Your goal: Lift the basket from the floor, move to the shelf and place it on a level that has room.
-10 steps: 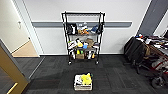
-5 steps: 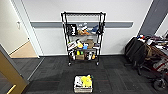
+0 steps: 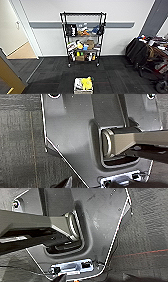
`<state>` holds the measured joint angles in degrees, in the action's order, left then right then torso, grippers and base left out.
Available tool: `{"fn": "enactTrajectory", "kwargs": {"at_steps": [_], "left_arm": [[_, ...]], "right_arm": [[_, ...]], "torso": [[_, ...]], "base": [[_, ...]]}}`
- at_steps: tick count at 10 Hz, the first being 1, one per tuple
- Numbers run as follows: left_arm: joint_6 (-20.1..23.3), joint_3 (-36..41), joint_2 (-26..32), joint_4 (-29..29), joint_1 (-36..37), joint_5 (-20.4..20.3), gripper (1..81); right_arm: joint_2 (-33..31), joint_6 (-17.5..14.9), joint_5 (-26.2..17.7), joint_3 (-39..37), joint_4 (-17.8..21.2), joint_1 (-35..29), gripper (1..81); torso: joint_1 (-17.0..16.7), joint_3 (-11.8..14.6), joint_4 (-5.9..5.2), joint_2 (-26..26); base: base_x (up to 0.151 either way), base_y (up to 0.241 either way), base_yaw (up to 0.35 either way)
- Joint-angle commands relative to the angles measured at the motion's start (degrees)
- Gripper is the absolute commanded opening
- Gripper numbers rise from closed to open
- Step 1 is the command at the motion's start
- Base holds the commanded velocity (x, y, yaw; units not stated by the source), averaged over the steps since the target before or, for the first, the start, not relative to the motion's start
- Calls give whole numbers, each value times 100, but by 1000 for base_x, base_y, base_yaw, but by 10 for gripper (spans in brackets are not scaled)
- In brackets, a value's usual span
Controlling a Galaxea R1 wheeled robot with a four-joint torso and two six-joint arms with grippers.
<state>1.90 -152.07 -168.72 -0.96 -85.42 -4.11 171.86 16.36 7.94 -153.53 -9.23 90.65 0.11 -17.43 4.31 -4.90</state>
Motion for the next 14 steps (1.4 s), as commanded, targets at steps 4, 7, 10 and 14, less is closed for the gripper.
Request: {"fn": "enactTrajectory", "kwargs": {"at_steps": [4,7,10,14], "left_arm": [[56,-8,57,17,91,376,811],[56,-16,75,-9,82,376,811],[56,-8,75,-18,82,376,811],[56,-8,75,-27,64,376,811]], "right_arm": [[0,-10,-345,-1,-26,-86,811],[8,8,-345,-27,-18,-86,811],[17,8,-337,-27,-18,-103,811],[26,8,-345,-27,-18,-112,811]], "torso": [[-2,0,0,0],[5,0,0,5],[0,0,0,2],[-2,0,0,5]], "base": [[99,0,0],[100,0,0],[100,0,0],[100,0,0]]}}
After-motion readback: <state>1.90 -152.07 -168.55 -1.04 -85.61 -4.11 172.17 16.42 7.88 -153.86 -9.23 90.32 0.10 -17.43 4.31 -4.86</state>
